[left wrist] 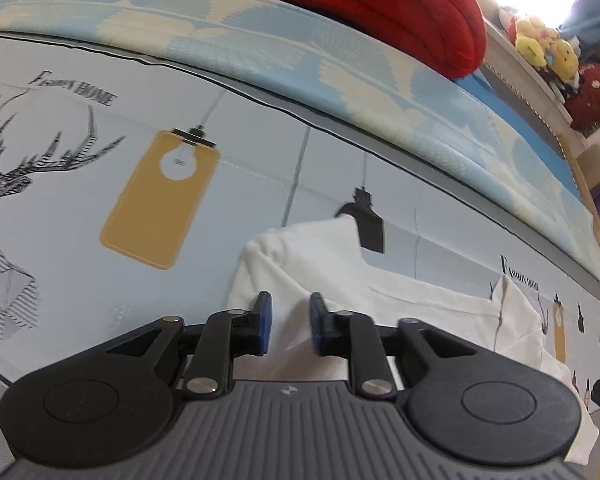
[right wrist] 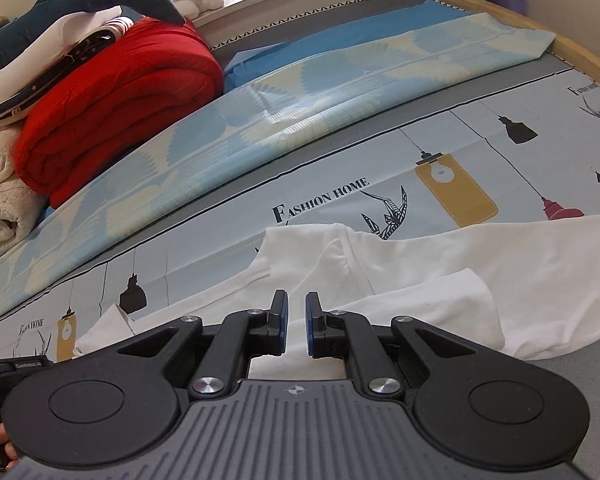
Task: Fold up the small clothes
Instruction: 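Lay the shirt edge down with the right gripper and open both grippers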
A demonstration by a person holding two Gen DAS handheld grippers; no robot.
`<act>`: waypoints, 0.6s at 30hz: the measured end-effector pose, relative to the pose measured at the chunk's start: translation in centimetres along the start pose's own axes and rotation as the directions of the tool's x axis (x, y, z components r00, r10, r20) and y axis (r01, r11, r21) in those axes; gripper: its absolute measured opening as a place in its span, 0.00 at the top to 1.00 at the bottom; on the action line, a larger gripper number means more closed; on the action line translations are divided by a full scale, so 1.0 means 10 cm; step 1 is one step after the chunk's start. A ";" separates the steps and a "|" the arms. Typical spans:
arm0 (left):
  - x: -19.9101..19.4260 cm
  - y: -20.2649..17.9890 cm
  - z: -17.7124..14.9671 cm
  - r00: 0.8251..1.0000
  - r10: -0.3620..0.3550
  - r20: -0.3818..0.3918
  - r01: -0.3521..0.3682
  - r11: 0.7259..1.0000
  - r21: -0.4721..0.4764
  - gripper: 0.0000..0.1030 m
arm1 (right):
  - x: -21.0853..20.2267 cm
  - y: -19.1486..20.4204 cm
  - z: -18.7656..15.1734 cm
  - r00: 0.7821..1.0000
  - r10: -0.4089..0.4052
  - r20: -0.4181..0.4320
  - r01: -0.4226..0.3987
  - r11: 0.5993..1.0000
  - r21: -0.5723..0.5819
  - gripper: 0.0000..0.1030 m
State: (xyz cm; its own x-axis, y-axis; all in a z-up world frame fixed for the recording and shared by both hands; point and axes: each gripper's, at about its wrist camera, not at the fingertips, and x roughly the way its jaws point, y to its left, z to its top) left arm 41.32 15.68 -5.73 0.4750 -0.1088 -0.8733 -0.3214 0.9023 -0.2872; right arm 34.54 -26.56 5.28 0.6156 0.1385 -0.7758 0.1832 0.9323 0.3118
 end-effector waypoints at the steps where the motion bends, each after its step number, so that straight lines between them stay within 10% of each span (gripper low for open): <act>1: 0.03 -0.03 -0.01 1.000 0.003 -0.008 -0.003 1.000 0.007 0.61 | 0.00 0.00 0.00 1.000 -0.001 -0.001 0.001 1.000 0.004 0.91; 7: 0.23 -0.16 -0.13 0.995 0.086 -0.046 -0.080 0.990 0.115 0.62 | 0.02 -0.01 0.01 1.000 0.002 -0.003 -0.002 1.000 0.007 0.91; 10: 0.25 -0.19 -0.16 0.989 0.144 -0.014 -0.138 0.969 0.204 1.00 | 0.02 -0.01 0.01 1.000 0.002 -0.004 -0.002 1.000 0.008 0.91; 18: -0.12 0.17 0.10 0.987 0.142 0.080 -0.150 0.983 0.109 1.00 | 0.03 0.02 0.02 1.000 0.004 -0.005 -0.003 1.000 0.005 0.91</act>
State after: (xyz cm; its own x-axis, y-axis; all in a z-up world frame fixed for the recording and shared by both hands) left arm 41.06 17.78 -4.75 0.4881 0.0541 -0.8711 -0.2981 0.9484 -0.1082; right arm 34.91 -26.35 5.18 0.6121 0.1436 -0.7776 0.1848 0.9302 0.3172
